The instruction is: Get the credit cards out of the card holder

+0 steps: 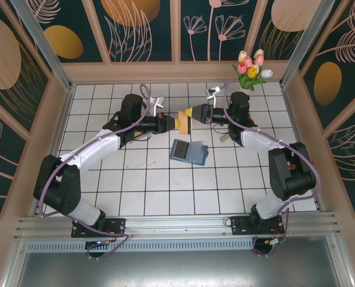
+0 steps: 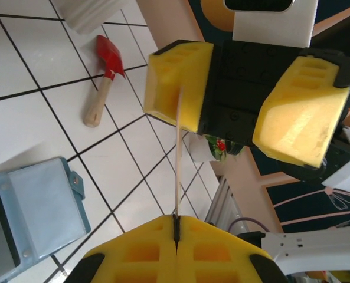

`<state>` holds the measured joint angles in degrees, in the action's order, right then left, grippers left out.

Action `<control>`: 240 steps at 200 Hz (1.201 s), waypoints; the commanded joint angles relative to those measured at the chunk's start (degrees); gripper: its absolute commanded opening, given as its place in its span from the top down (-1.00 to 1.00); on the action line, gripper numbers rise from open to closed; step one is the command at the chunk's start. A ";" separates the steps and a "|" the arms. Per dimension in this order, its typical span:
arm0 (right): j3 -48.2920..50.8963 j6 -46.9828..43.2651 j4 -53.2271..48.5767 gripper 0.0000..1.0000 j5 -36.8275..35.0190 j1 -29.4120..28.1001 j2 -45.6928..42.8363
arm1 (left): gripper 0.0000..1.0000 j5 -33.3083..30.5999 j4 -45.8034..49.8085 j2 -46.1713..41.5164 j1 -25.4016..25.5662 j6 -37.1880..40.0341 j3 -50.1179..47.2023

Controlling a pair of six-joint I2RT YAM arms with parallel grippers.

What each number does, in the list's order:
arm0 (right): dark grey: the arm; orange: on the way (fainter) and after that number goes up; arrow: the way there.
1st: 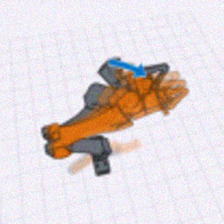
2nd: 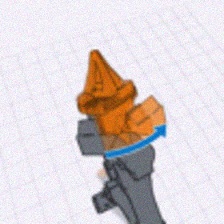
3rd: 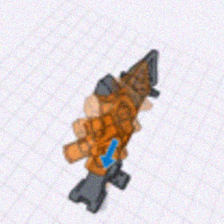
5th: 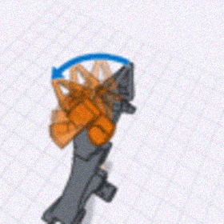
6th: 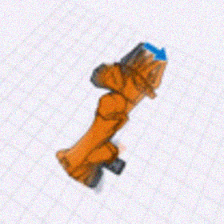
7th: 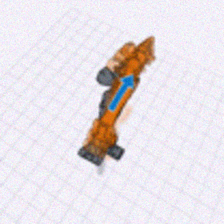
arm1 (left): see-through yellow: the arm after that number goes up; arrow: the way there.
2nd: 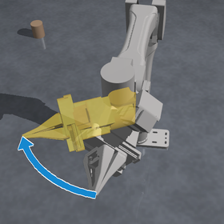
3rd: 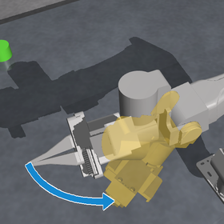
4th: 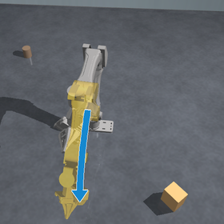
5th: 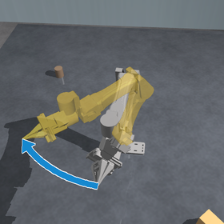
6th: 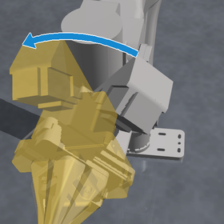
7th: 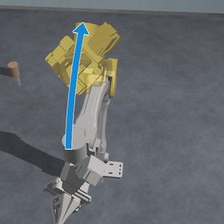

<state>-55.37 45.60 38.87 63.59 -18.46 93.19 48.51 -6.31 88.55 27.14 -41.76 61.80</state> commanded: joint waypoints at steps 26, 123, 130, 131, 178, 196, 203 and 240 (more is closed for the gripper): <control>-4.89 0.43 1.50 0.40 5.15 -0.09 0.62 | 1.00 5.79 -4.31 -0.76 -0.64 -2.19 1.54; -1.81 19.21 17.72 1.00 -13.83 -1.26 -1.19 | -0.24 -9.17 -19.22 -7.57 -0.59 -14.57 -5.70; -1.72 20.22 17.21 1.00 -15.69 -1.91 -1.47 | -0.31 -9.83 -24.06 -7.85 -0.51 -16.90 -8.80; -1.69 20.31 17.12 1.00 -15.95 -2.01 -1.54 | -0.32 -9.83 -24.65 -7.90 -0.51 -17.19 -9.07; 0.74 31.93 25.64 1.00 -21.84 -4.66 0.33 | -0.44 -17.19 -38.32 -8.77 0.72 -23.57 -14.31; 1.19 35.33 28.55 1.00 -22.37 -5.04 1.86 | -0.33 -18.42 -44.32 -8.57 0.88 -26.82 -16.22; 1.28 35.98 29.43 1.00 -22.22 -5.04 2.30 | -0.28 -18.49 -46.25 -8.25 0.81 -27.76 -16.68; 1.59 36.40 29.68 1.00 -21.99 -5.11 3.05 | 0.12 -17.24 -48.55 -5.36 0.81 -29.54 -16.05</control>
<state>-54.50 79.72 63.29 42.41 -23.27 95.64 31.38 -47.90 81.32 27.77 -68.79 45.39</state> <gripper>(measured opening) 0.066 0.484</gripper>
